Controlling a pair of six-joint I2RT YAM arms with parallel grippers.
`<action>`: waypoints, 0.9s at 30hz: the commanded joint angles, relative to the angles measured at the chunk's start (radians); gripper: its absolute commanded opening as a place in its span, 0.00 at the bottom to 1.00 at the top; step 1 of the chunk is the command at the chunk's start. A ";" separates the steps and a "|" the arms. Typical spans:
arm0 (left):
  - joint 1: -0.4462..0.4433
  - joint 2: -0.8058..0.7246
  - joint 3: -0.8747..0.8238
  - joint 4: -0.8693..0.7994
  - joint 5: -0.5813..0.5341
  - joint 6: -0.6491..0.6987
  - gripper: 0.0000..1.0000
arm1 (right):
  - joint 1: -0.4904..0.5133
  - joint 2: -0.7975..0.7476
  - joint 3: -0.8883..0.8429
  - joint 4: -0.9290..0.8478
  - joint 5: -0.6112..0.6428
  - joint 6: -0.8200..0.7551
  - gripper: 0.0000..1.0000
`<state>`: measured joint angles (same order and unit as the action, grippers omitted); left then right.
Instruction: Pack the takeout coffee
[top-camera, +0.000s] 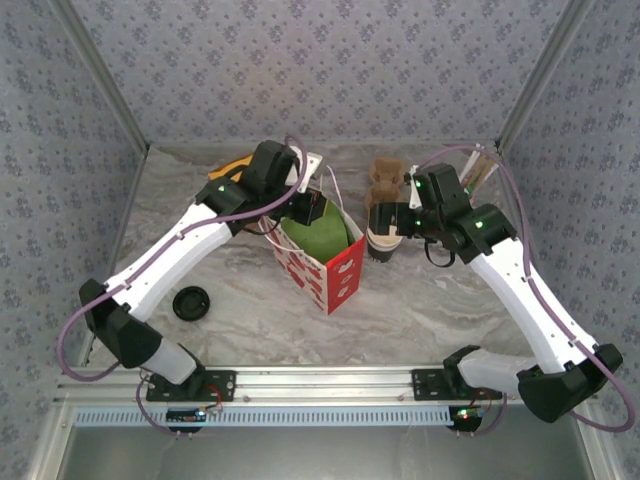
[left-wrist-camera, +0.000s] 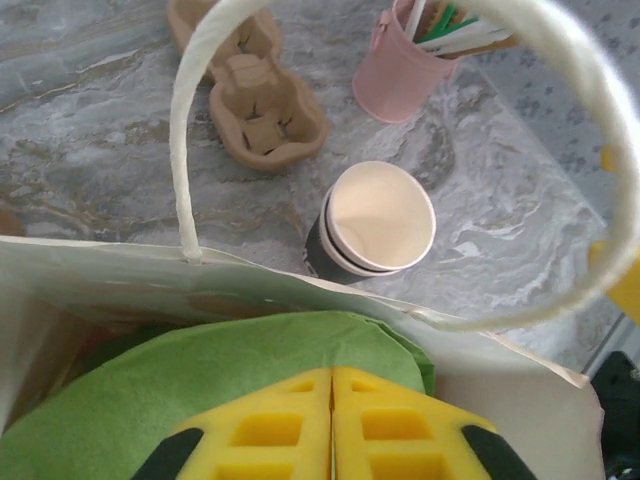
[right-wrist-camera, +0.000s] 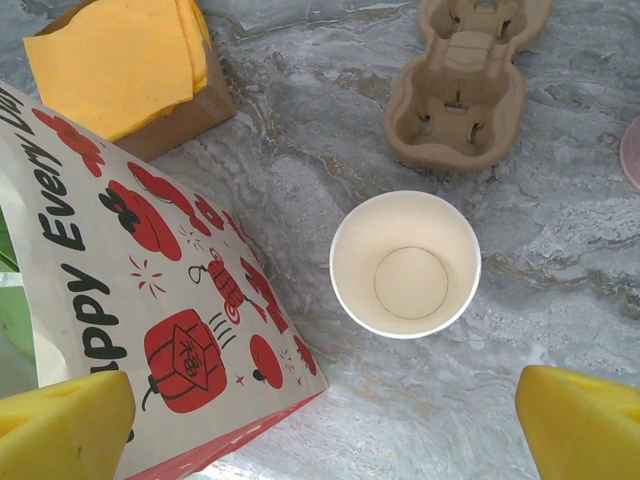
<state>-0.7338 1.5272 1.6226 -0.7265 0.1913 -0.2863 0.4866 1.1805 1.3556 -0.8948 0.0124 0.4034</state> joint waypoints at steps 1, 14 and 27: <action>-0.017 0.035 0.087 -0.066 -0.041 -0.004 0.05 | -0.007 -0.029 -0.010 0.011 -0.006 0.000 1.00; -0.046 0.129 0.083 -0.148 -0.054 0.027 0.02 | -0.020 -0.049 -0.031 0.008 0.000 0.008 1.00; -0.046 0.134 0.085 -0.202 -0.087 0.036 0.02 | -0.023 -0.040 -0.025 0.014 -0.011 0.006 1.00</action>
<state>-0.7753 1.6775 1.6764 -0.9066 0.1150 -0.2626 0.4690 1.1500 1.3373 -0.8848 0.0101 0.4038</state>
